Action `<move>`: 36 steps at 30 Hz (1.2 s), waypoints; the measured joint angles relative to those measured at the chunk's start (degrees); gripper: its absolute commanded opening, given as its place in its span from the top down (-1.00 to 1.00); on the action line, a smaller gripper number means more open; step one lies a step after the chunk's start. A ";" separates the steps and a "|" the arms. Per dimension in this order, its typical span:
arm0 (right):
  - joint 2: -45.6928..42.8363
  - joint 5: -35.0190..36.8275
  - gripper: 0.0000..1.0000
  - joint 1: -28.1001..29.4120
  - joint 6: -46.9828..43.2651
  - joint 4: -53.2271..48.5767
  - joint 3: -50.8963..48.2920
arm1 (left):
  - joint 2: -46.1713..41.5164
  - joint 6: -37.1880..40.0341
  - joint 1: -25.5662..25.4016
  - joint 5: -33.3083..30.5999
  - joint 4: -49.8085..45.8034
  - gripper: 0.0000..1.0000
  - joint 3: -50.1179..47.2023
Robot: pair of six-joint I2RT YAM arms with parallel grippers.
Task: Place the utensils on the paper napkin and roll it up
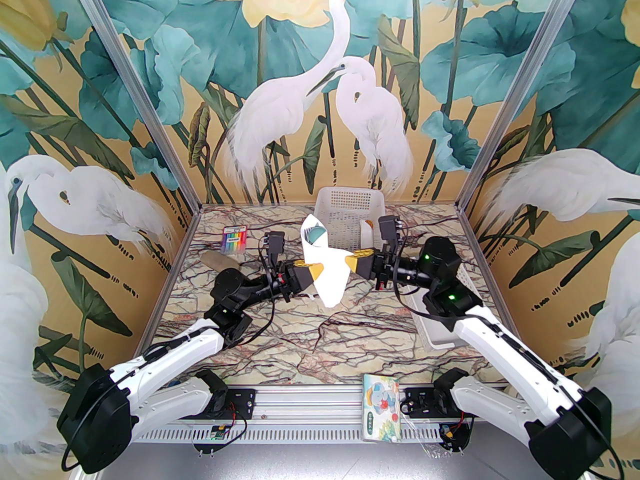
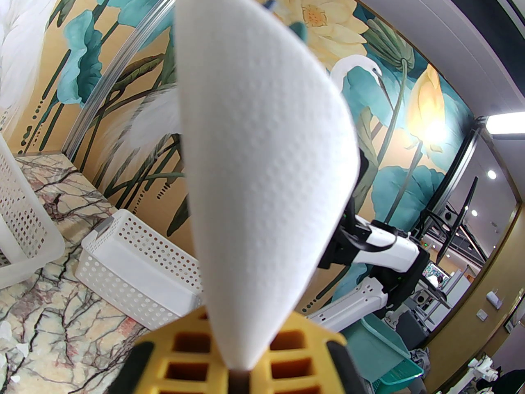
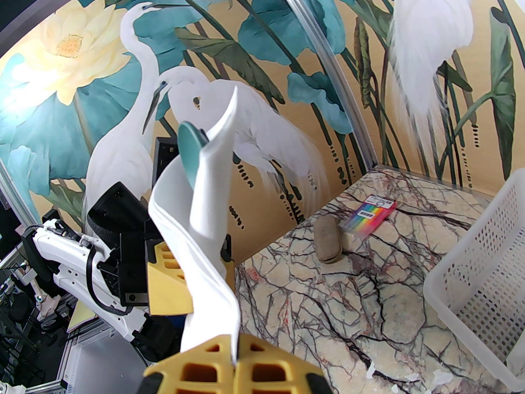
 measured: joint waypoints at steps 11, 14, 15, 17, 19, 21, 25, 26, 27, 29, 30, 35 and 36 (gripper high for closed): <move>5.95 -2.27 1.00 0.50 2.25 8.28 0.72 | -0.02 0.00 0.17 0.87 0.46 0.94 0.90; 7.08 -2.19 1.00 1.57 2.38 8.94 1.57 | -0.02 0.00 0.15 1.31 0.92 0.94 0.98; 7.41 -2.19 1.00 1.88 2.38 9.16 1.79 | -0.02 0.00 0.17 1.49 1.14 0.94 1.01; 8.15 -2.14 1.00 2.71 2.36 9.75 2.21 | -0.02 0.00 0.15 1.68 1.51 0.94 1.01; 8.94 -2.12 1.00 3.41 2.38 10.16 2.71 | -0.02 0.00 0.15 1.70 1.62 0.94 1.03; 9.73 -2.03 1.00 4.15 2.38 10.75 3.13 | -0.02 0.00 0.17 1.70 1.64 0.94 1.09; 11.13 -1.86 1.00 5.57 2.40 11.87 3.78 | -0.02 0.02 0.17 1.68 1.79 0.94 1.25; 11.45 -1.73 1.00 5.90 2.43 12.20 3.96 | -0.02 0.02 0.17 1.68 1.86 0.94 1.29; 11.67 -1.68 0.97 6.16 2.43 12.33 4.09 | -0.02 0.02 0.17 1.66 1.92 0.94 1.33; 12.02 -1.46 0.80 6.47 2.43 12.37 4.44 | -0.13 0.13 0.31 1.46 1.97 0.97 1.36; 12.04 -1.09 0.74 6.47 2.36 12.22 4.57 | -0.24 0.24 0.39 1.38 1.95 0.99 1.36; 9.64 1.53 0.19 5.46 0.11 6.99 4.59 | -1.18 0.98 0.37 0.17 0.13 1.00 1.36; 8.61 1.86 0.08 4.92 -0.13 5.70 4.44 | -1.40 1.11 0.37 -0.20 -0.35 1.00 1.36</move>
